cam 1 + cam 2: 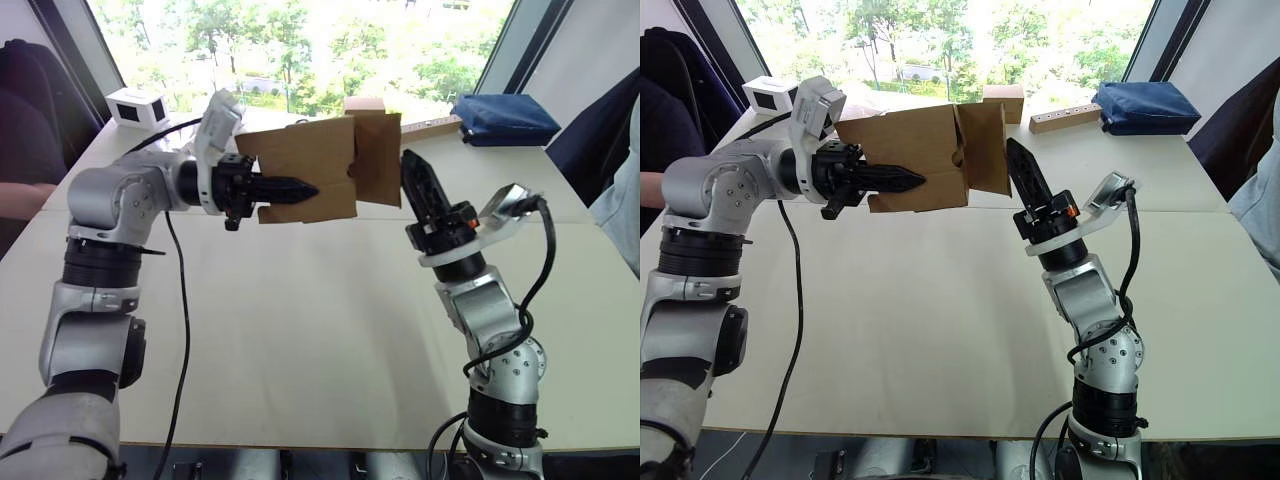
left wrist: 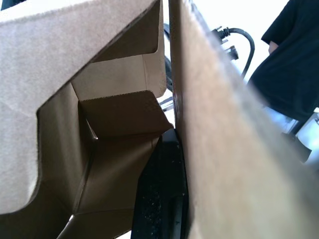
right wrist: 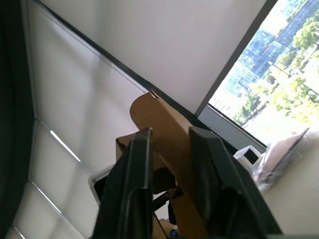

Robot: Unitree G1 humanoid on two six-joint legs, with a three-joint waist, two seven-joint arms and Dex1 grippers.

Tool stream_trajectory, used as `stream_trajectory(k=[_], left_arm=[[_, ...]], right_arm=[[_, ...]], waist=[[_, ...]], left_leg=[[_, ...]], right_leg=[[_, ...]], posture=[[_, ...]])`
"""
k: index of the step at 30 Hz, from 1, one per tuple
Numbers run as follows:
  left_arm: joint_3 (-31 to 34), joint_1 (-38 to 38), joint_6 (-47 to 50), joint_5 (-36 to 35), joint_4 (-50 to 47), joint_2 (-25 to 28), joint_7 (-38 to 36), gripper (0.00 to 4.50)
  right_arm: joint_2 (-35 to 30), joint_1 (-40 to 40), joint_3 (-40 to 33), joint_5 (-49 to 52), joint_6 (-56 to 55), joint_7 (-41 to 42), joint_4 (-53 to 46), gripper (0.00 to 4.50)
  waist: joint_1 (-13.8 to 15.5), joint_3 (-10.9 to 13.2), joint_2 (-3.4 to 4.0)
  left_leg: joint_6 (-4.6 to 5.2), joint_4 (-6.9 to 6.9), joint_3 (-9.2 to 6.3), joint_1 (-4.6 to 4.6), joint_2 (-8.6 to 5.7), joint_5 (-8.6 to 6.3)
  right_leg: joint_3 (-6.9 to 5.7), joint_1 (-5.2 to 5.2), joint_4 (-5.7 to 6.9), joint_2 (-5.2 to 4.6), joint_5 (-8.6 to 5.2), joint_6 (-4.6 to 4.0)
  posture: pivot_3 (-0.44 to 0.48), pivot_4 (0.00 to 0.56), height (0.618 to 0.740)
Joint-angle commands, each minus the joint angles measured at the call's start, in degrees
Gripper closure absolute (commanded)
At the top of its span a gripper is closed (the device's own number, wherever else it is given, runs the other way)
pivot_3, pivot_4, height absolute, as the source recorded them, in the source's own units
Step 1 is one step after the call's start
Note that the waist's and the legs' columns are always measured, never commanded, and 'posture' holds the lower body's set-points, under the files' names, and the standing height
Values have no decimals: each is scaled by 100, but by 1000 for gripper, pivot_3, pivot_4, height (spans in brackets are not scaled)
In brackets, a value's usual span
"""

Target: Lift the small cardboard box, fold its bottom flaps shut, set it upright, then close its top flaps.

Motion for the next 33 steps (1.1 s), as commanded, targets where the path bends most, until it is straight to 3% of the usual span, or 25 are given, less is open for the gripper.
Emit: stream_trajectory(k=[1,22,33], left_arm=[[90,-110,-39,-80,-172,13,-2,4500],[113,-86,-25,-100,-189,22,26,4500],[121,-81,-41,-100,-191,14,42,4500]], right_arm=[[-35,-140,105,-88,13,114,-92,3239],[117,-227,604,-1420,-169,287,8,3239],[427,-344,550,-1396,-261,254,82,3239]], waist=[[0,0,0],[-1,0,0],[0,0,0]], left_leg=[[0,0,0,0,0,0],[0,0,0,0,0,0],[-1,0,0,0,0,0]], right_leg=[[0,0,0,0,0,0],[0,0,0,1,0,0],[0,0,0,0,0,0]], posture=[[0,150,740],[0,150,740],[0,150,740]])
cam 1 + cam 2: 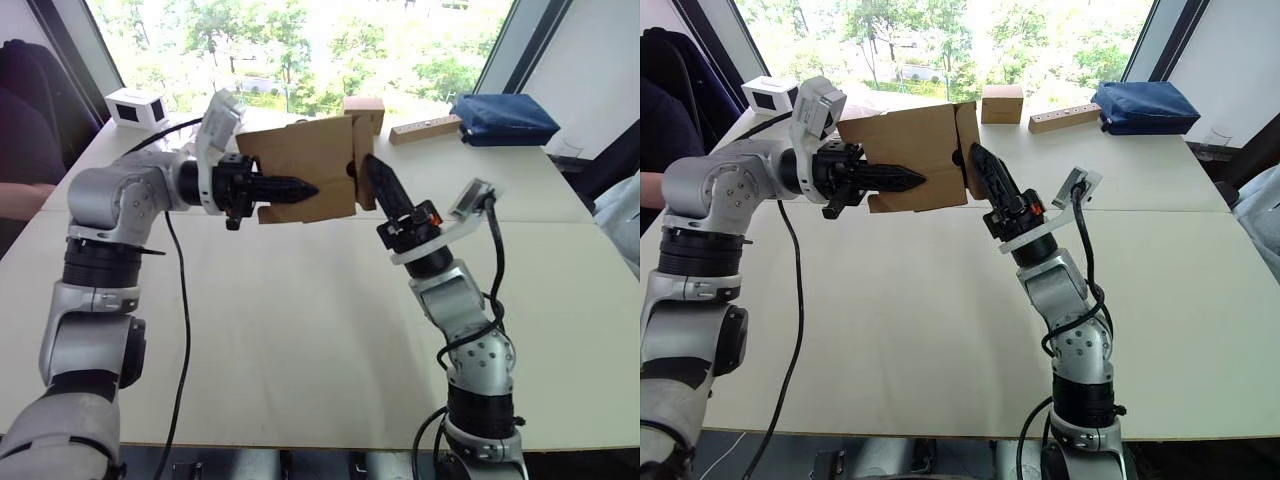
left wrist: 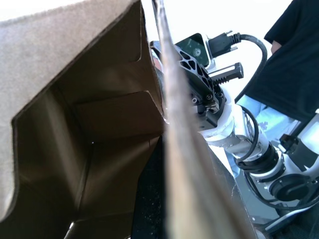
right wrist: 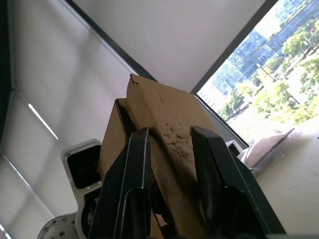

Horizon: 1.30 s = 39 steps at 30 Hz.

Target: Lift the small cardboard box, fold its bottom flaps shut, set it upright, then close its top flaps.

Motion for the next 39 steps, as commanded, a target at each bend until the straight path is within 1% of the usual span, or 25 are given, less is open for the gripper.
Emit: stream_trajectory(k=[1,13,21,29,34,35,36,37,39], left_arm=[[116,-87,-65,-95,-177,10,-16,4500],[186,-70,-112,-133,-143,-151,165,4500],[189,-84,-146,-105,-103,-207,183,4500],[208,-110,-142,-91,-89,-224,159,4500],[214,-120,-139,-75,-74,-210,155,4500],[212,-120,-135,-73,-75,-206,154,4500],[209,-119,-133,-72,-77,-205,153,4500],[208,-119,-131,-72,-78,-203,152,4500],[209,-120,-119,-78,-88,-201,153,4500]], right_arm=[[92,-118,48,51,-10,27,-132,3239],[358,-131,507,-388,-53,24,-171,3239],[234,36,778,46,504,291,-419,3239],[242,137,349,478,384,113,-489,3239],[214,277,204,687,346,53,-536,3239],[213,282,197,689,330,44,-535,3759],[212,284,194,691,319,39,-533,3916],[213,284,192,690,309,36,-531,4351],[212,277,195,684,296,35,-526,4433]], waist=[[-2,0,0],[-1,0,0],[-7,0,0],[-5,0,0],[-5,0,0],[-5,0,0],[-5,0,0],[-5,0,0],[-5,0,0]], left_leg=[[0,0,1,0,0,0],[0,0,0,0,0,0],[0,0,0,0,0,0],[0,0,-1,0,0,0],[0,0,-1,0,0,0],[0,0,0,0,0,0],[0,0,0,0,0,0],[0,0,0,0,0,0],[0,0,-1,0,0,0]], right_leg=[[0,0,0,0,0,0],[0,0,0,0,0,0],[0,0,0,1,0,0],[-1,0,0,0,0,0],[0,0,0,0,0,0],[0,0,0,0,0,0],[0,0,1,0,0,0],[0,0,1,0,0,0],[0,0,1,1,0,0]], posture=[[0,150,740],[0,150,740],[0,150,740],[0,150,740],[0,150,740],[0,150,740],[0,150,740],[0,150,740],[0,150,740]])
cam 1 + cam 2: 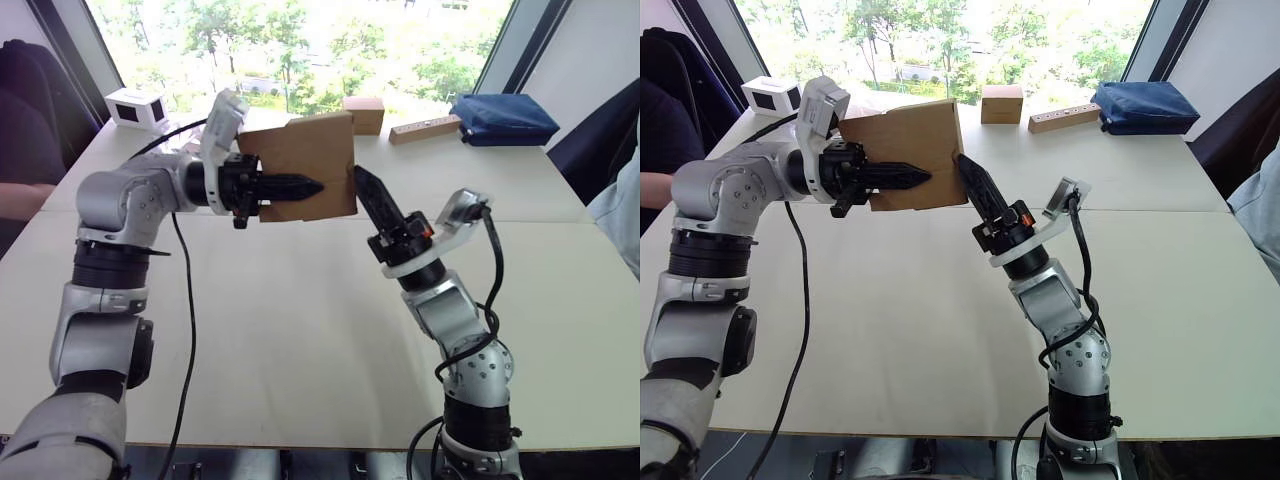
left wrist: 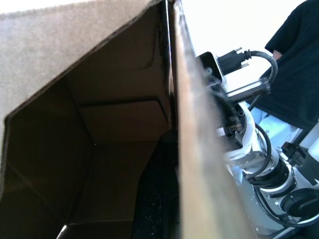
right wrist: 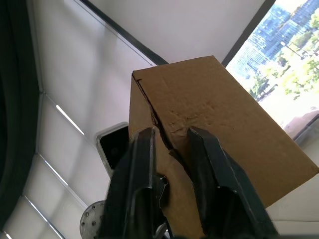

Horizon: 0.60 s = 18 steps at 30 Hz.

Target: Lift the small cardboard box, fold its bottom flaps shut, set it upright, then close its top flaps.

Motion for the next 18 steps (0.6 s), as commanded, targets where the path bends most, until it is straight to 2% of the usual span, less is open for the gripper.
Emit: stream_trajectory(k=[1,18], left_arm=[[104,-151,-72,-82,-111,20,-11,4500],[95,-170,-55,-85,-138,38,-55,4500]], right_arm=[[31,-24,4,93,-59,13,-272,4433],[7,-162,-178,-30,-238,-96,-115,4433]], waist=[[0,0,0],[0,0,0]], left_leg=[[0,0,0,0,0,0],[0,0,0,0,0,0]], right_leg=[[0,0,0,0,0,0],[0,0,0,0,0,0]], posture=[[0,150,740],[0,150,740]])
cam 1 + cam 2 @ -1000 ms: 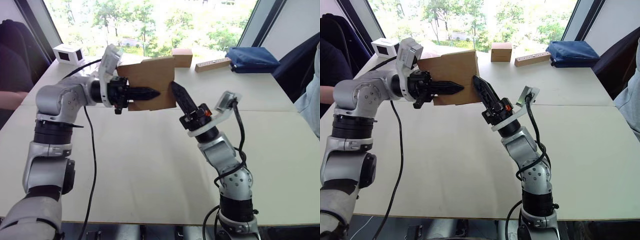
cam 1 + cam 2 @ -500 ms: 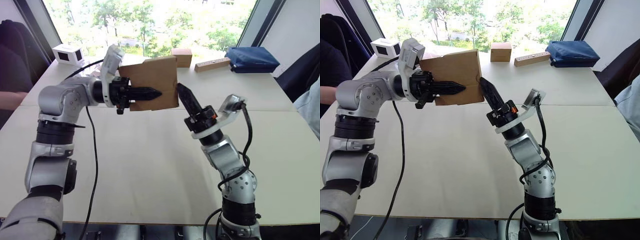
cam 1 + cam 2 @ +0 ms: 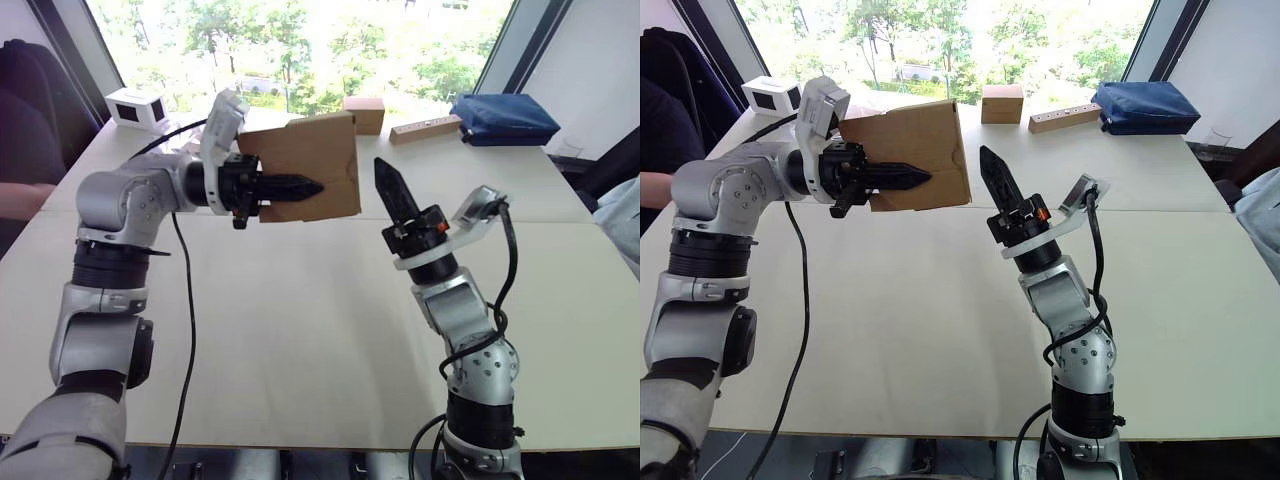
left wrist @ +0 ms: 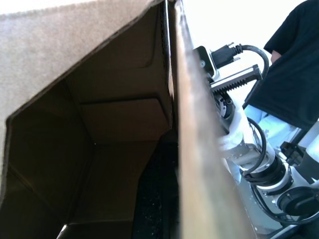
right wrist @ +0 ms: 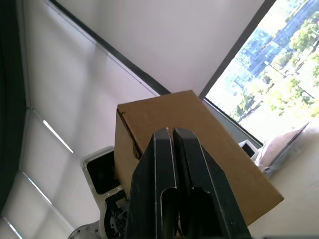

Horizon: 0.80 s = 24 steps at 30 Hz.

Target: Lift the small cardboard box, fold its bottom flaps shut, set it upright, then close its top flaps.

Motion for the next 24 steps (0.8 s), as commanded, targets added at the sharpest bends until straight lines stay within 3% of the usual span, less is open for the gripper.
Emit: stream_trajectory(k=[1,19,22,24], left_arm=[[97,-166,-62,-87,-137,36,-19,4500],[-72,-54,-209,96,-139,-16,-48,4500],[-298,5,-500,424,-281,121,-48,4500],[-481,-124,-740,876,-360,156,350,4500]], right_arm=[[-23,-100,109,6,40,67,-146,4433],[-248,-78,679,-775,359,333,-146,4433],[-570,209,441,-879,396,264,-381,4433],[-1009,502,211,-1075,477,276,-477,4433]], waist=[[-1,0,0],[2,0,0],[3,0,0],[30,0,0]], left_leg=[[0,0,0,0,0,0],[0,0,0,0,-1,0],[0,0,0,0,-1,0],[0,0,0,-1,-2,0]], right_leg=[[0,0,0,0,0,0],[0,0,0,0,0,0],[0,0,0,0,0,0],[0,0,-1,-2,0,0]], posture=[[0,150,740],[0,150,740],[0,150,740],[0,150,740]])
